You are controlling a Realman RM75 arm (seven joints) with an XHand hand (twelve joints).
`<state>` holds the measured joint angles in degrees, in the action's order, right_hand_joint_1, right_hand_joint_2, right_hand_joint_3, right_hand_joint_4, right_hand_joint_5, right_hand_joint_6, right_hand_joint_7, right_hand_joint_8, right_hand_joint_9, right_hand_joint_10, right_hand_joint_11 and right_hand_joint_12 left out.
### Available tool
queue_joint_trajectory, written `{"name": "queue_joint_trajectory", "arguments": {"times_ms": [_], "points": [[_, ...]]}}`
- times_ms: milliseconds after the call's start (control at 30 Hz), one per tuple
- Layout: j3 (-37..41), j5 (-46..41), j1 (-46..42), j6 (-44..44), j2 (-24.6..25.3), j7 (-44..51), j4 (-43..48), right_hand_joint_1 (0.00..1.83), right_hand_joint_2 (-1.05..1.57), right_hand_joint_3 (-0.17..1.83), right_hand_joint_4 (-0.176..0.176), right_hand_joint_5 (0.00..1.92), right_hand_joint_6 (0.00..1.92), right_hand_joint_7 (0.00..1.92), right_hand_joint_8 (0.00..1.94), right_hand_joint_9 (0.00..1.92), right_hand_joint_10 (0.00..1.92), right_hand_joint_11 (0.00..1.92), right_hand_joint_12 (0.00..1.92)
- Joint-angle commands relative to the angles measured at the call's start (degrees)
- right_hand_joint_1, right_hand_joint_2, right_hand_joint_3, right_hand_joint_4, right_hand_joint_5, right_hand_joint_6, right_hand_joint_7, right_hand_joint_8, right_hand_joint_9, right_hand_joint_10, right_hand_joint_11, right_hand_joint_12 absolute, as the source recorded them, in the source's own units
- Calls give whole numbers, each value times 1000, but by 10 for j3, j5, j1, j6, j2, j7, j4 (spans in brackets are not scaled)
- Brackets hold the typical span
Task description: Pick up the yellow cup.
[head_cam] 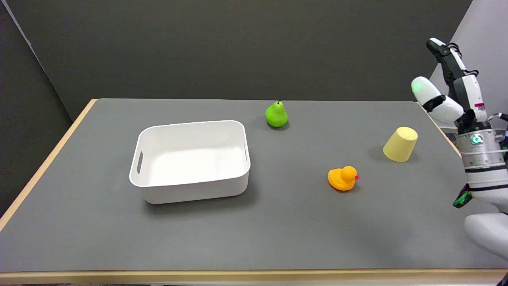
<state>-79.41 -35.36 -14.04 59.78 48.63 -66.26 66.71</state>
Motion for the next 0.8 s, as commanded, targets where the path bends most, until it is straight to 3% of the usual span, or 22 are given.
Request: {"name": "queue_joint_trajectory", "arguments": {"times_ms": [33, 500, 633, 800], "points": [[27, -12, -49, 12, 8, 3, -1, 484, 664, 769, -63, 165, 342, 127, 283, -1, 267, -1, 170], [46, -11, -63, -48, 2, 6, -50, 511, 659, 776, -71, 167, 345, 122, 282, -1, 264, -1, 200], [46, -5, -42, -102, -6, 13, -70, 556, 640, 804, -80, 199, 386, 194, 320, -1, 618, -1, 737], [53, 58, -11, -214, -38, 73, -80, 572, 598, 906, -88, 199, 468, 209, 418, 27, 712, -1, 897]]}}
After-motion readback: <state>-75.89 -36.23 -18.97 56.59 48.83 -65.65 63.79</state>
